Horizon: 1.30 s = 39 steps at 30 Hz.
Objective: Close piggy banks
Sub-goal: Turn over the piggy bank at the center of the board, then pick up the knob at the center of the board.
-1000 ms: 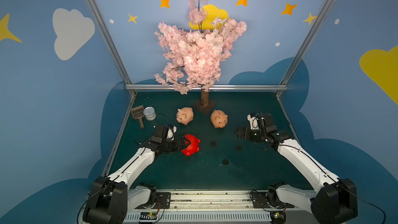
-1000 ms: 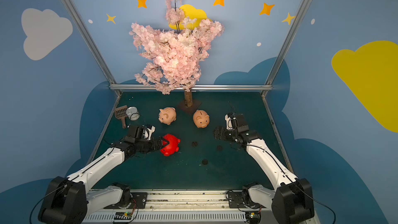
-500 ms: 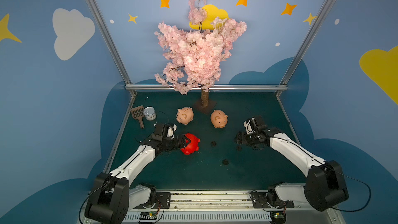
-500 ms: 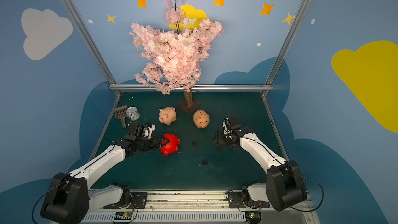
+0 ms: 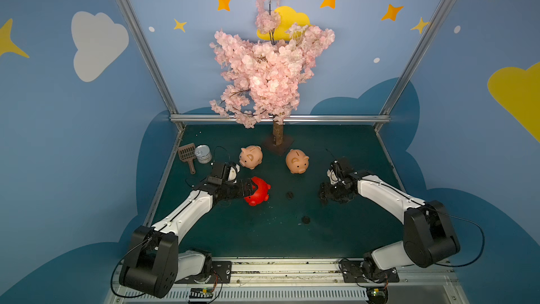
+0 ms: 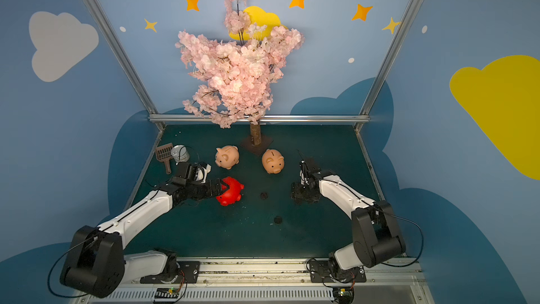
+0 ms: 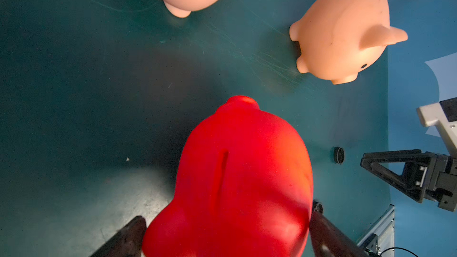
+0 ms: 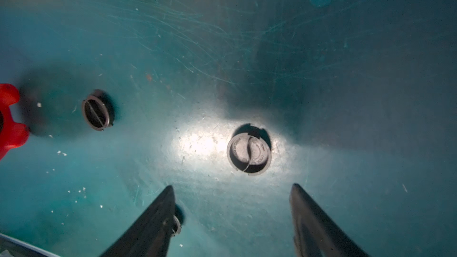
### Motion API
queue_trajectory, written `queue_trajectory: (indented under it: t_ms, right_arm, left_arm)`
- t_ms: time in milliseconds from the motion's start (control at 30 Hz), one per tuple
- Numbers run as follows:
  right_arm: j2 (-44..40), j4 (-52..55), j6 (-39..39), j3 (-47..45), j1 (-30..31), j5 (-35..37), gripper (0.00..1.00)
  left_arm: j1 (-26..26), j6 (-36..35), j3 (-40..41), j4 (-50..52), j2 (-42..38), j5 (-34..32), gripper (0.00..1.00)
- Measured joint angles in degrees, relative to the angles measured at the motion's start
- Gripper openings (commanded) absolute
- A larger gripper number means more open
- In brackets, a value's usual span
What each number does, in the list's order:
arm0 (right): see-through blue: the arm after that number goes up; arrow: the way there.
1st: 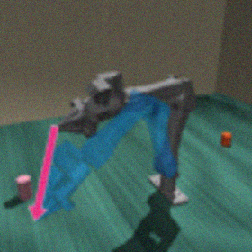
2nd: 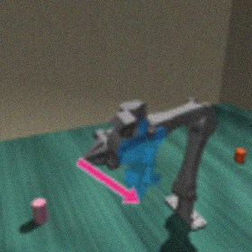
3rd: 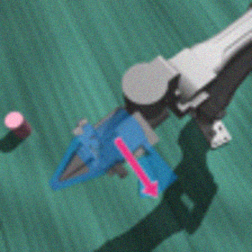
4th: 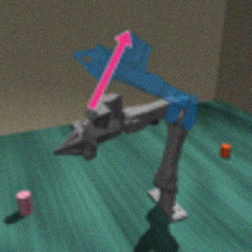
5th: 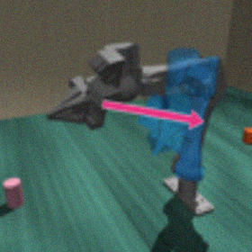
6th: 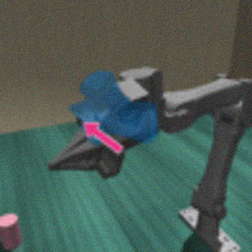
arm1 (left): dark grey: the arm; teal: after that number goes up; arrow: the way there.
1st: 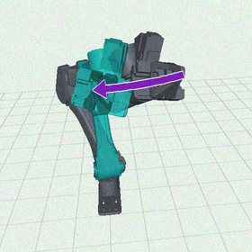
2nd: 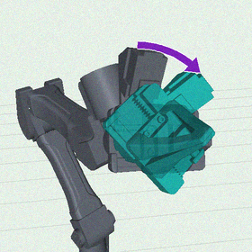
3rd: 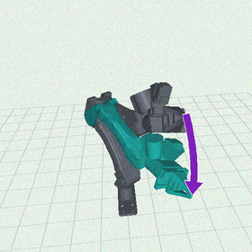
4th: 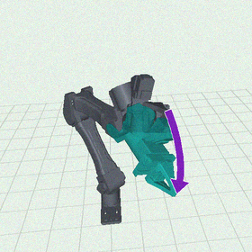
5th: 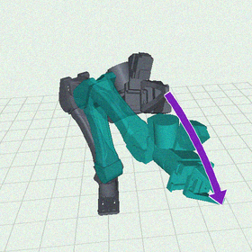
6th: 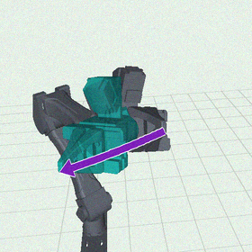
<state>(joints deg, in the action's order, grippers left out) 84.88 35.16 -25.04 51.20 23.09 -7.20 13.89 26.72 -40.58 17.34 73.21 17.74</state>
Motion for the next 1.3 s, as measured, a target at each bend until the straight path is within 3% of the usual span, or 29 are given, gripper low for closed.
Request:
queue_trajectory:
  t_ms: [300,567,1300]
  right_arm:
    - [1.8,-0.2,0.0,0.1,0.7,-0.1,0.62]
    - [2.2,-0.2,-0.2,0.5,1.4,0.0,0.61]
    - [5.3,-0.1,-0.7,1.8,2.6,0.9,0.47]
  left_arm:
    - [0.0,-1.0,-0.8,0.8,0.1,-1.1,1.0]
    - [-0.3,-1.7,-0.7,5.5,-2.1,-7.5,0.99]
    - [-0.3,-2.6,-2.8,5.6,0.3,-7.9,0.99]
